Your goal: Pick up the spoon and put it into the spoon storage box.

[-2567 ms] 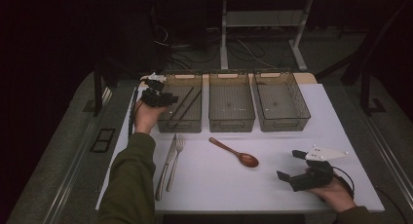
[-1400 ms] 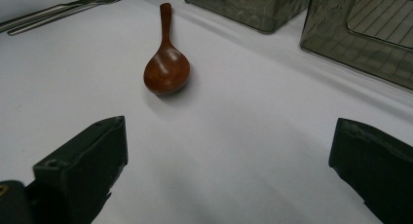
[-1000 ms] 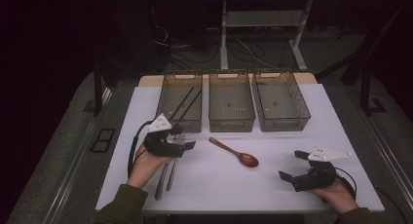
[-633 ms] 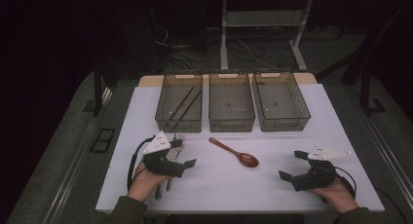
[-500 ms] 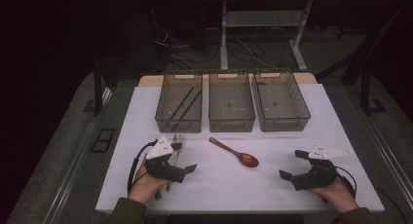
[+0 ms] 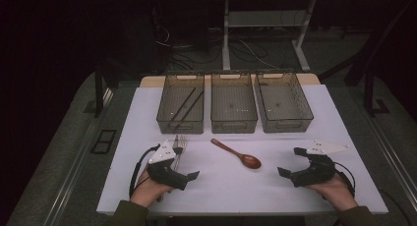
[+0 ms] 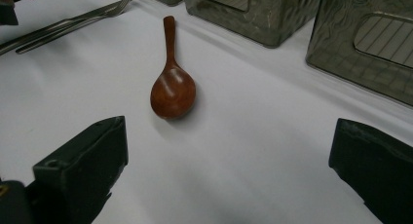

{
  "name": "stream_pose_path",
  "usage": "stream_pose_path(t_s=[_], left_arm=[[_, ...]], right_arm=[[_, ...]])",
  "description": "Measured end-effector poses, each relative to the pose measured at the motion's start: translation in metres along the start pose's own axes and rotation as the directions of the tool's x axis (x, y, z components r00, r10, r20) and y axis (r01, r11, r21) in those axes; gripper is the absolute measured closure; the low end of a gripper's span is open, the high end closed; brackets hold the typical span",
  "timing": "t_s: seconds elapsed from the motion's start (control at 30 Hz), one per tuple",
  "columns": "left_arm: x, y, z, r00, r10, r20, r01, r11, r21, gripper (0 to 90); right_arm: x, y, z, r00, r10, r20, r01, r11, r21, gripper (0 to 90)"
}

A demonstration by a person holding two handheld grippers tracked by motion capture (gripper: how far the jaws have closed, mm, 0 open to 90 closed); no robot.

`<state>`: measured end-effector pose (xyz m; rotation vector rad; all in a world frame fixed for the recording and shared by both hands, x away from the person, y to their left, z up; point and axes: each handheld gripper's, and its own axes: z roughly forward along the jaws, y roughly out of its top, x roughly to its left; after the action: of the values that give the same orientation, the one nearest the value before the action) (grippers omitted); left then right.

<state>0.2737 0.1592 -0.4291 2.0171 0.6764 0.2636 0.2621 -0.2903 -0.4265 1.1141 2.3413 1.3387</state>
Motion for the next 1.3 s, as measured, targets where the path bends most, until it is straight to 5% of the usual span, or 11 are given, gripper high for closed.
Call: stream_pose_path(t_s=[0.57, 1.3], left_arm=[[-0.002, 0.0, 0.005, 0.9995, -0.006, 0.031, 0.006, 1.0, 0.003, 0.0], [-0.002, 0.0, 0.007, 0.9991, -0.008, 0.041, 0.008, 0.9999, 0.014, 0.0]], right_arm=[[-0.002, 0.022, 0.032, 0.9996, 0.019, -0.022, -0.019, 0.999, 0.032, 0.1], [0.007, 0.051, 0.079, 0.9976, -0.012, -0.068, 0.016, 0.998, 0.065, 0.2]])
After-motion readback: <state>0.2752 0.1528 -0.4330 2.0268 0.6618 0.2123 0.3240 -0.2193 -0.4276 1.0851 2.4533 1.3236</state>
